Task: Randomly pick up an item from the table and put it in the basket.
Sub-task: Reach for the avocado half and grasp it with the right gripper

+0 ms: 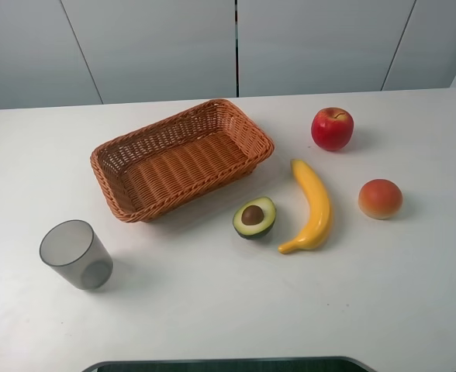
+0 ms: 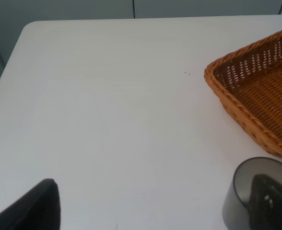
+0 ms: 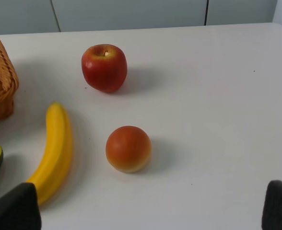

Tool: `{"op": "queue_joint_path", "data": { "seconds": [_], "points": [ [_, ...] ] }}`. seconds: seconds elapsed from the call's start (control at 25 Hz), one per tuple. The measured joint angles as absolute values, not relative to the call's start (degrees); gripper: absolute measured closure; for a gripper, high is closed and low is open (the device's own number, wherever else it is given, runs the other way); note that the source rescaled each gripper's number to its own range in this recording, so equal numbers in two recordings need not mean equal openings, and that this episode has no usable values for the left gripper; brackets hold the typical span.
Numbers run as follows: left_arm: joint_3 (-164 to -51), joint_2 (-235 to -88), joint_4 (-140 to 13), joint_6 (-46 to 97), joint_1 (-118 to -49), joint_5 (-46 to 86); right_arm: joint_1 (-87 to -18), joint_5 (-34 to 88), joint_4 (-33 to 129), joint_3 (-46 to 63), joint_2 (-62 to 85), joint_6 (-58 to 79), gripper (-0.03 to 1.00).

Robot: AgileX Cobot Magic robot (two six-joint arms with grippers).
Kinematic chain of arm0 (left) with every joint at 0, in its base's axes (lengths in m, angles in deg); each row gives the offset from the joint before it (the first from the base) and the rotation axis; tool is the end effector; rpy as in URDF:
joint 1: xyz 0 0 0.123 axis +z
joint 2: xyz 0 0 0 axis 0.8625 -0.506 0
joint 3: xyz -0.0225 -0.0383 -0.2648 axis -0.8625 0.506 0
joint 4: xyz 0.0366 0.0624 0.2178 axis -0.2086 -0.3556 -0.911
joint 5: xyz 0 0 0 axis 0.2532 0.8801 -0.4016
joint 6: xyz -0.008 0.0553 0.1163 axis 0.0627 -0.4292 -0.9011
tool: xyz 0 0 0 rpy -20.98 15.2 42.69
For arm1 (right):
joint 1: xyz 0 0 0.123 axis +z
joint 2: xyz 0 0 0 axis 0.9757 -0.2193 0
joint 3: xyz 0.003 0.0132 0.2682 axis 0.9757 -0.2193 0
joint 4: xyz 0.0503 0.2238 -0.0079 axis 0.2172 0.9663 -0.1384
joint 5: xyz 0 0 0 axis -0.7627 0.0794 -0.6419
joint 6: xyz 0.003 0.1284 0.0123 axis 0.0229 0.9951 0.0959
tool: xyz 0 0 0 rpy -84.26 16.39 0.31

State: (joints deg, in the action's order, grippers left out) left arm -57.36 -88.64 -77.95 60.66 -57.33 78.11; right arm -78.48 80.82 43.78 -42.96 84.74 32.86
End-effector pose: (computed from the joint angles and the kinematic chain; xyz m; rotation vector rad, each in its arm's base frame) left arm 0.0233 0.0030 0.2499 -0.0646 2.0509 0.0334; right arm 0.0229 0.0063 0.2447 0.0070 2.0829 0.0533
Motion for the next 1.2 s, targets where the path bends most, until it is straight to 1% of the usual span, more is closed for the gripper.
{"op": "queue_joint_path", "data": {
  "seconds": [1.2],
  "points": [
    [-57.36,-88.64,-77.95,60.66,-57.33,78.11,-78.48,80.82,43.78,-42.96,84.74,32.86,-0.03]
  ]
}}
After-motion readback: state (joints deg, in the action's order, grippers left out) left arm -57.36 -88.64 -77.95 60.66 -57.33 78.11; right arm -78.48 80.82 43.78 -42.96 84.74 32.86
